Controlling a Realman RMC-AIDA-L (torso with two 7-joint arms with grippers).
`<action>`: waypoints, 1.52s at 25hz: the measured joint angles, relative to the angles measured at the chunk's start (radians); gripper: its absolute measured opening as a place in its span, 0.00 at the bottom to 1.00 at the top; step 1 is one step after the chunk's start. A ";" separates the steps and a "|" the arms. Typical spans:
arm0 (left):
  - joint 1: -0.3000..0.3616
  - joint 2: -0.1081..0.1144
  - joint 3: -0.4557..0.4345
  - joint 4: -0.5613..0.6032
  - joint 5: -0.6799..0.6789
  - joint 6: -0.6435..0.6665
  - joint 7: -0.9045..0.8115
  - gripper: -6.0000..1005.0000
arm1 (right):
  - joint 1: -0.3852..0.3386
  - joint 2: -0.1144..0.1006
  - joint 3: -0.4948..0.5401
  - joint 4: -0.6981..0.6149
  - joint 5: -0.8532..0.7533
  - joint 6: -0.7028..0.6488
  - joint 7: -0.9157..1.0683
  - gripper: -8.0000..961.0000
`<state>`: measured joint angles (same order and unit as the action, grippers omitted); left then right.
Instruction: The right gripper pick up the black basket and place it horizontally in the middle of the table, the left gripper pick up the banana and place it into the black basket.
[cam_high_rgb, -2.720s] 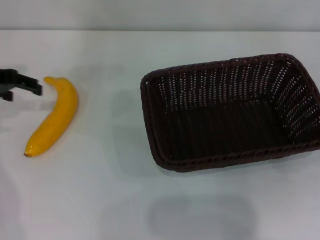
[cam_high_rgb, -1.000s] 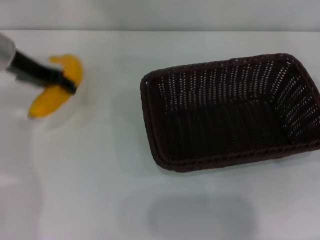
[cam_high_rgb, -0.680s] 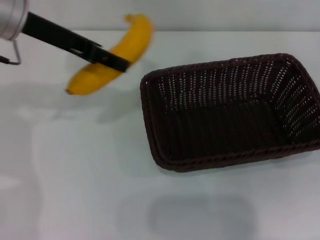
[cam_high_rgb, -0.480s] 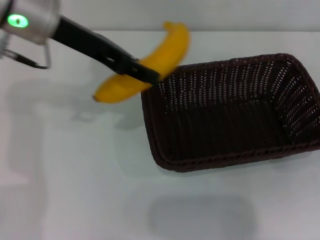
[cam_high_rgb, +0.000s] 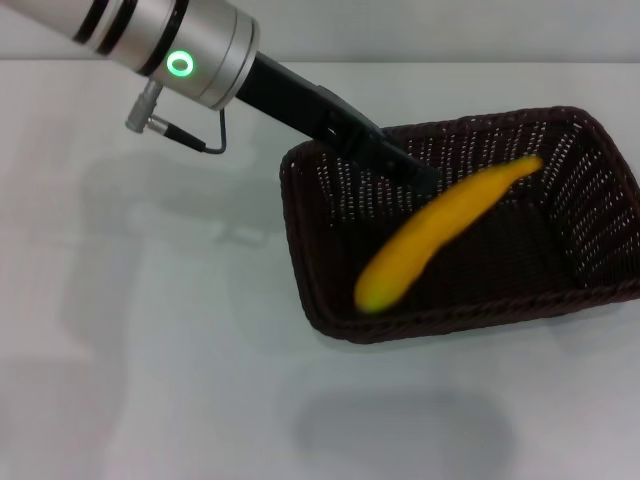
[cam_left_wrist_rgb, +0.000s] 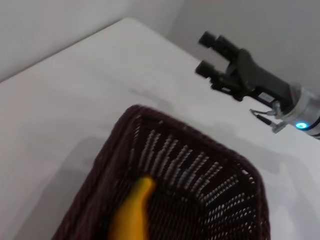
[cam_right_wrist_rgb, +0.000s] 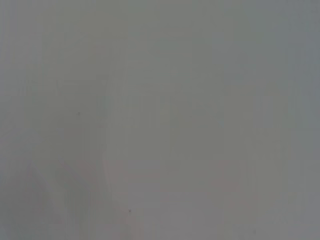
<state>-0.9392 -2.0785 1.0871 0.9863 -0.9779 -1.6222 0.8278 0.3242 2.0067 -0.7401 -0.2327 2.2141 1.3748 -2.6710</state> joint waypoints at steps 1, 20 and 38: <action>0.017 0.000 0.012 0.008 -0.023 0.014 0.026 0.54 | -0.002 0.000 0.000 0.000 0.000 0.001 0.000 0.90; 0.666 0.002 -0.275 0.108 -0.620 0.169 0.763 0.90 | 0.005 0.006 0.002 0.190 0.008 0.164 -0.036 0.90; 0.807 0.001 -0.571 -0.631 -1.002 -0.054 1.530 0.90 | -0.021 0.003 0.122 0.196 0.009 0.180 -0.052 0.90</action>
<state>-0.1322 -2.0778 0.5158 0.3550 -1.9801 -1.6760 2.3579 0.3032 2.0098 -0.6178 -0.0367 2.2234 1.5550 -2.7235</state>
